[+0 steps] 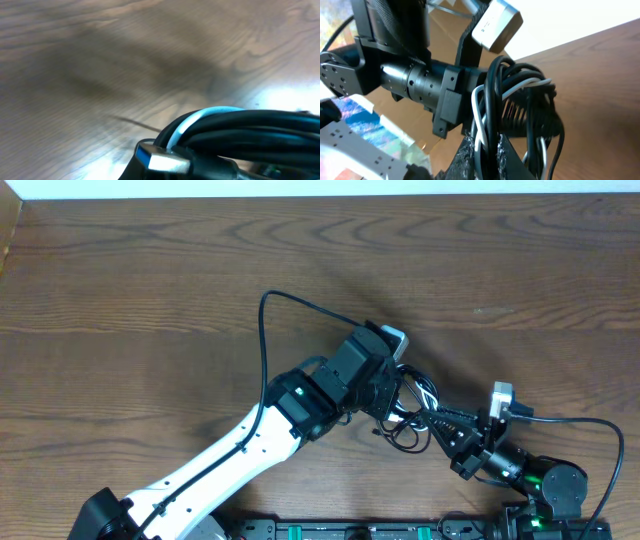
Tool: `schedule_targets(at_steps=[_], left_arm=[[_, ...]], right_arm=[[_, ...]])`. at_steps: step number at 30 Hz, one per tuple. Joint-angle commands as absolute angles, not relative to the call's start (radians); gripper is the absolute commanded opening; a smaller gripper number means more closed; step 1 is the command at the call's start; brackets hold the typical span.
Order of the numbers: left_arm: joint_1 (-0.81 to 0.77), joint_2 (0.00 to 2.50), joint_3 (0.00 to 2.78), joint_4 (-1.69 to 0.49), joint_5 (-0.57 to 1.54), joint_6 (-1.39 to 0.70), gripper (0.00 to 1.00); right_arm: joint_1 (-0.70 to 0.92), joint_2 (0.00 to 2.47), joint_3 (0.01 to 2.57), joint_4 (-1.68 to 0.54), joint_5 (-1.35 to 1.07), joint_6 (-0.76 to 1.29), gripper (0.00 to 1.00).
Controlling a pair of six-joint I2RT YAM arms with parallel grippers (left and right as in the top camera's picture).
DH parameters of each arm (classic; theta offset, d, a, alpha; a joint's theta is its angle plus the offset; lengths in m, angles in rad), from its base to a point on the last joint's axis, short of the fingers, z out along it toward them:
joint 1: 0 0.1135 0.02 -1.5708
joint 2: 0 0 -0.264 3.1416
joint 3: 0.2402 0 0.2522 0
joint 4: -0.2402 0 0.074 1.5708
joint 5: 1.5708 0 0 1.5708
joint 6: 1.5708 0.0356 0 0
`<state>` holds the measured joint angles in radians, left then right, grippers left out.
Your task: Untangle cables
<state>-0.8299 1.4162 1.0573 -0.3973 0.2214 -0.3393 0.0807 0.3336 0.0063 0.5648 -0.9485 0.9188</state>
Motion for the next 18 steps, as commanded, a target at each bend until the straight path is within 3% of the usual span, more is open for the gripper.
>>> schedule_targets(at_steps=[1, 4, 12, 18], left_arm=[[-0.797, 1.444, 1.051, -0.443, -0.174, -0.38, 0.08], [-0.773, 1.444, 1.051, -0.471, -0.274, -0.519, 0.08], [-0.642, 1.444, 1.051, -0.501, -0.28, -0.728, 0.08], [-0.576, 1.444, 1.051, -0.5, -0.024, -0.723, 0.08]], right_arm=[[0.087, 0.308, 0.006, 0.614, -1.085, 0.938, 0.01], [0.087, 0.308, 0.006, 0.609, -1.123, 0.907, 0.01], [0.087, 0.308, 0.006, 0.422, -1.132, 0.771, 0.01], [0.087, 0.308, 0.006, 0.221, -1.037, 0.735, 0.02]])
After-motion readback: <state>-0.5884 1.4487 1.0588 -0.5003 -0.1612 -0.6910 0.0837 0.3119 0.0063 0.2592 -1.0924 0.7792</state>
